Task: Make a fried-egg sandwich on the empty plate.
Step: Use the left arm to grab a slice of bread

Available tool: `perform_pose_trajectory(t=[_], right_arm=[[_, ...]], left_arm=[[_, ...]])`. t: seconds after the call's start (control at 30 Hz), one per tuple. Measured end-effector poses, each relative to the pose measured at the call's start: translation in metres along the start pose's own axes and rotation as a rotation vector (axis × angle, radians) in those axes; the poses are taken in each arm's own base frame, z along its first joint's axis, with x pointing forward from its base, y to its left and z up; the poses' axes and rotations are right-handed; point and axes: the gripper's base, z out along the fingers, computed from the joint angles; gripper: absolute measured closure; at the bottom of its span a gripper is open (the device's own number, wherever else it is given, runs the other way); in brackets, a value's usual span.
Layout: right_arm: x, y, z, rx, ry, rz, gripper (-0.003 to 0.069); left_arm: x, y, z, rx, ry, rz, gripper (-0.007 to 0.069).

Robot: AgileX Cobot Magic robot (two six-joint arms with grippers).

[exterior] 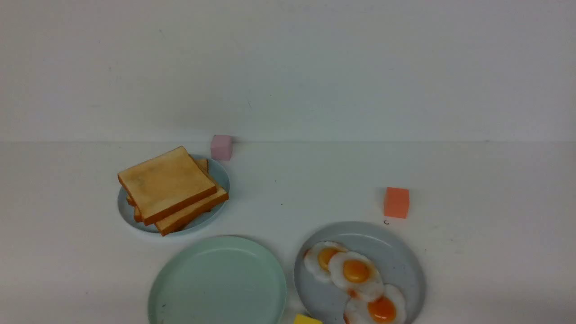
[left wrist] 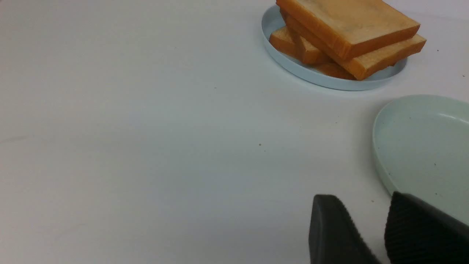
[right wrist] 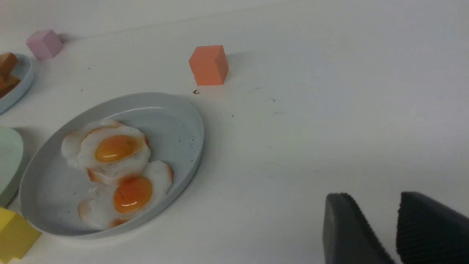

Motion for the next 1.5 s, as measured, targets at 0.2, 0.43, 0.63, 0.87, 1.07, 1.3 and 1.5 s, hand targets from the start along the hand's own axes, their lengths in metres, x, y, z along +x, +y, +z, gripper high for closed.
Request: perform_pose_trajectory(t=[0.2,0.43,0.63,0.87,1.07,1.3,1.5], right_arm=[[0.0,0.0,0.0,0.0,0.0,0.0,0.0421],[0.0,0.0,0.0,0.0,0.0,0.0,0.0421],[0.0,0.0,0.0,0.0,0.0,0.0,0.0421],[0.0,0.0,0.0,0.003,-0.005,-0.007,0.0421],[-0.003,-0.001,0.001,0.005,-0.052,-0.016,0.0421],[-0.017,0.0,-0.001,-0.009,-0.219,-0.002,0.0421],[-0.024,0.001,-0.002,-0.019,-0.297,0.021,0.042]], left_arm=[[0.0,0.0,0.0,0.0,0.0,0.0,0.0386],[0.0,0.0,0.0,0.0,0.0,0.0,0.0386],[0.0,0.0,0.0,0.0,0.0,0.0,0.0386],[0.0,0.0,0.0,0.0,0.0,0.0,0.0386],[0.0,0.0,0.0,0.0,0.0,0.0,0.0386],[0.0,0.0,0.0,0.0,0.0,0.001,0.0386],[-0.006,-0.001,0.0,0.013,-0.062,-0.001,0.0386]])
